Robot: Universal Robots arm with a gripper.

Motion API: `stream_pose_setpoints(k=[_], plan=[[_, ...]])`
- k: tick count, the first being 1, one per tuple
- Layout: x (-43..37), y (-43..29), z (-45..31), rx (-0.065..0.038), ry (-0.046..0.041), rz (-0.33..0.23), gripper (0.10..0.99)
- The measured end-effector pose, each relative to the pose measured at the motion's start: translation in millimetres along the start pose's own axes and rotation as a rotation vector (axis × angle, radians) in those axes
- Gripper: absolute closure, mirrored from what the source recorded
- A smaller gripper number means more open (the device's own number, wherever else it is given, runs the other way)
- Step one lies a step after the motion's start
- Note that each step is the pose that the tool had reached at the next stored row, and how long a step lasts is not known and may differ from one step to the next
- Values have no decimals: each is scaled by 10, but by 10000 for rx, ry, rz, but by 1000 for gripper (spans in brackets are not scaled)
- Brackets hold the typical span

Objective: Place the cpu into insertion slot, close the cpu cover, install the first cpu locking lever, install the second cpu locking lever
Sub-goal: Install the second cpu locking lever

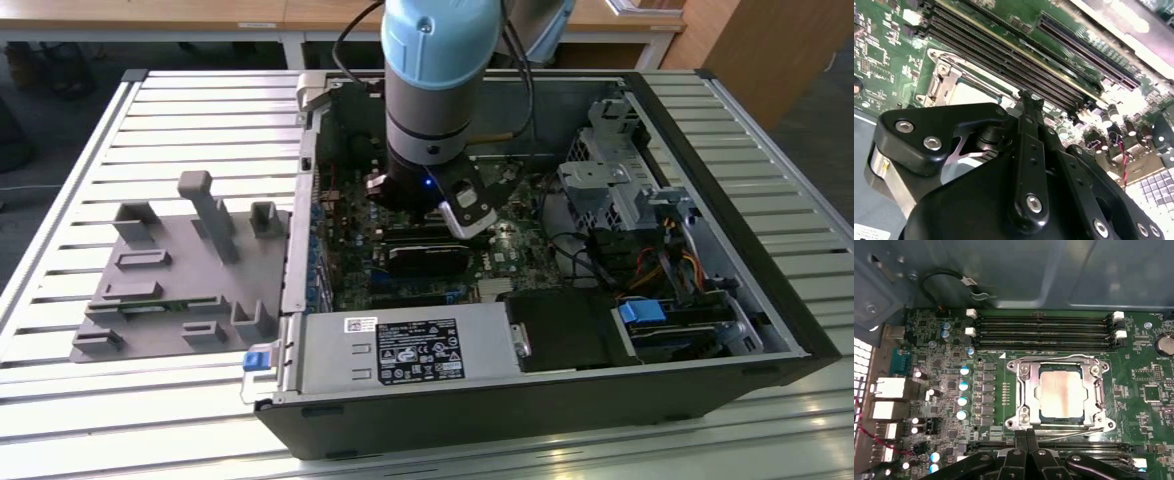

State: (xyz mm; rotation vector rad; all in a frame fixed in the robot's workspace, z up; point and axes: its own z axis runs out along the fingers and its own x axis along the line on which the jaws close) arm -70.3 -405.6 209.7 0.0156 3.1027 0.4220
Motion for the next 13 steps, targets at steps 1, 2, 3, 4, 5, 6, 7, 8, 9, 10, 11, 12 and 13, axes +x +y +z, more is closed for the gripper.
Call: stream_pose_setpoints(k=[1, 2, 3, 4, 5, 6, 7, 8, 9, 10, 11, 12, 13], plan=[[11, -9, -2, -33, -2, 0, 976], [16, -18, -4, -55, -2, -1, 976], [18, -24, -2, -76, -2, -1, 976], [20, -29, 2, -108, -2, 0, 976], [21, -32, 9, -146, -2, 1, 976], [21, -34, 16, -194, -1, 1, 976], [22, -37, 23, -244, 0, 2, 976], [22, -39, 31, -292, 1, 3, 976], [22, -42, 41, -342, 0, 4, 976], [24, -44, 50, -383, 0, 5, 976], [26, -46, 59, -418, 0, 4, 976], [32, -49, 68, -440, -1, 4, 976], [38, -53, 79, -449, 0, 5, 976]])
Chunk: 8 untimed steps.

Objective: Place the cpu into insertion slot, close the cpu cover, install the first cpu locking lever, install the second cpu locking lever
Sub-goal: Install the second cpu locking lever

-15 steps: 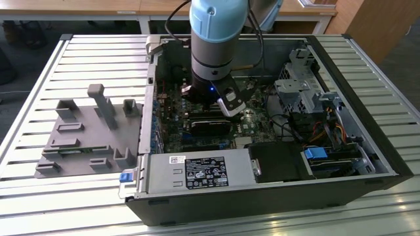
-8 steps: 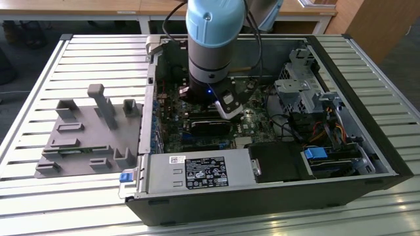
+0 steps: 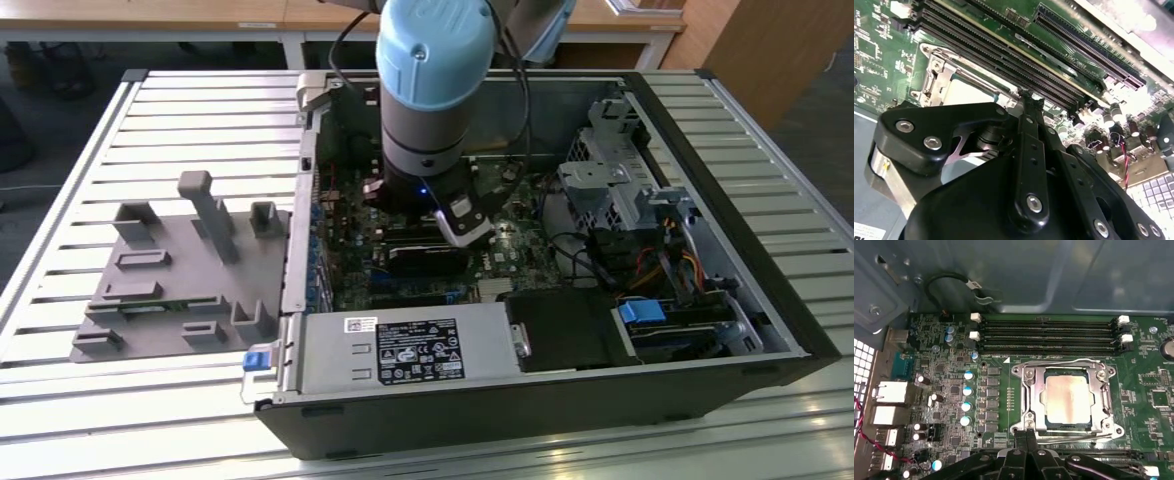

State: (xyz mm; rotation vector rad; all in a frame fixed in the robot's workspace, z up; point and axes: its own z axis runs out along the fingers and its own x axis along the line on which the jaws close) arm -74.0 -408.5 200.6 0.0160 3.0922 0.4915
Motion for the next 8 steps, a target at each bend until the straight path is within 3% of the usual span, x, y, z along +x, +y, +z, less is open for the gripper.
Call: stream_pose_setpoints(k=[3, 8], plan=[[3, -13, 38, -8, 1, -1, 976], [18, -27, 80, -147, 1, 3, 976]])
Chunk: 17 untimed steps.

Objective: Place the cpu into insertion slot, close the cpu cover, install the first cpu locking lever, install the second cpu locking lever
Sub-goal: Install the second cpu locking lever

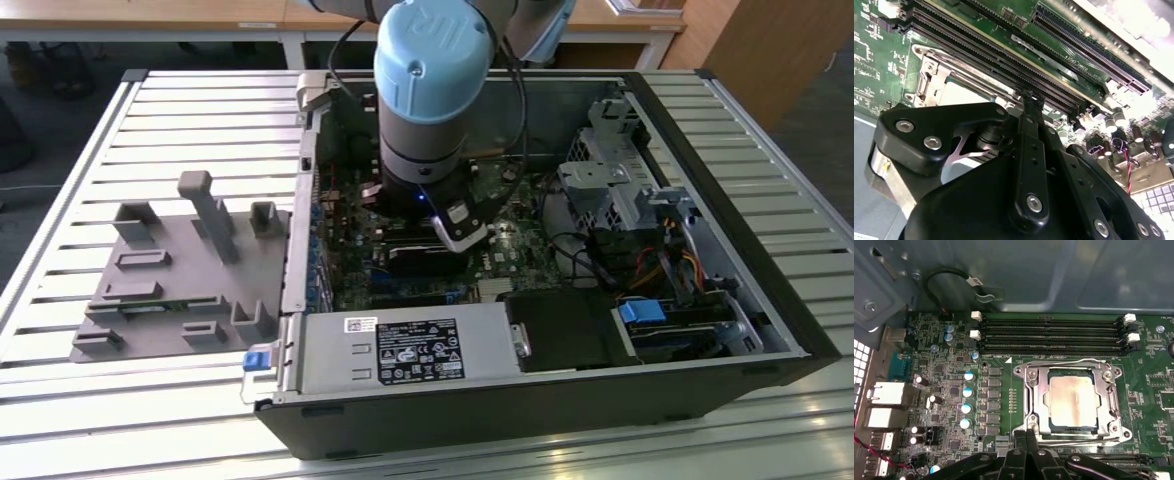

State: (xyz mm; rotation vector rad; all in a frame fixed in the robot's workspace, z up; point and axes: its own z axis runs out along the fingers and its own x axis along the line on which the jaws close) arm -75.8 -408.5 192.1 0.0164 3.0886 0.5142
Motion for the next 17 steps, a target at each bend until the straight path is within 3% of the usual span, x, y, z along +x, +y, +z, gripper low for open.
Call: stream_pose_setpoints(k=[8, 17], plan=[[17, 2, 29, -123, 2, -1, 976], [29, 5, 60, -138, 3, 0, 976]])
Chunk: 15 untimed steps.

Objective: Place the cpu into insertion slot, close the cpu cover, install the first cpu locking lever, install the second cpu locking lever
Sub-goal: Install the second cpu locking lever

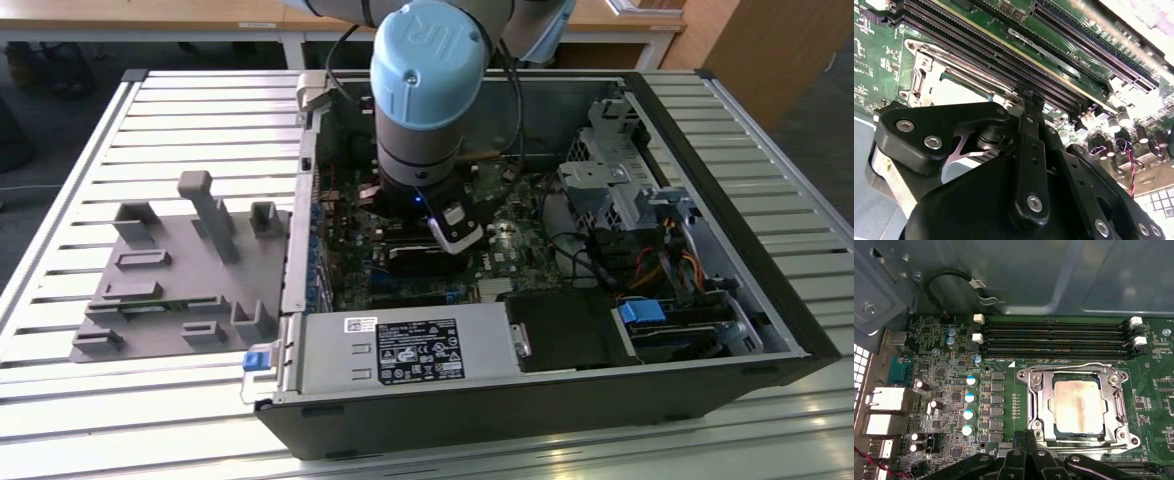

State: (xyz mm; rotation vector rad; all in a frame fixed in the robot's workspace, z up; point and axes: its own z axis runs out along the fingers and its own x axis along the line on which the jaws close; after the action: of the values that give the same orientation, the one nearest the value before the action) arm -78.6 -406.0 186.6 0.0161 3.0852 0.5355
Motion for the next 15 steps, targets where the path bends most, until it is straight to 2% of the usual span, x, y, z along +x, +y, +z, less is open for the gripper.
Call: stream_pose_setpoints(k=[6, 15], plan=[[1, 12, -33, -6, -2, -1, 976], [1, 50, -140, -18, 0, 0, 976]])
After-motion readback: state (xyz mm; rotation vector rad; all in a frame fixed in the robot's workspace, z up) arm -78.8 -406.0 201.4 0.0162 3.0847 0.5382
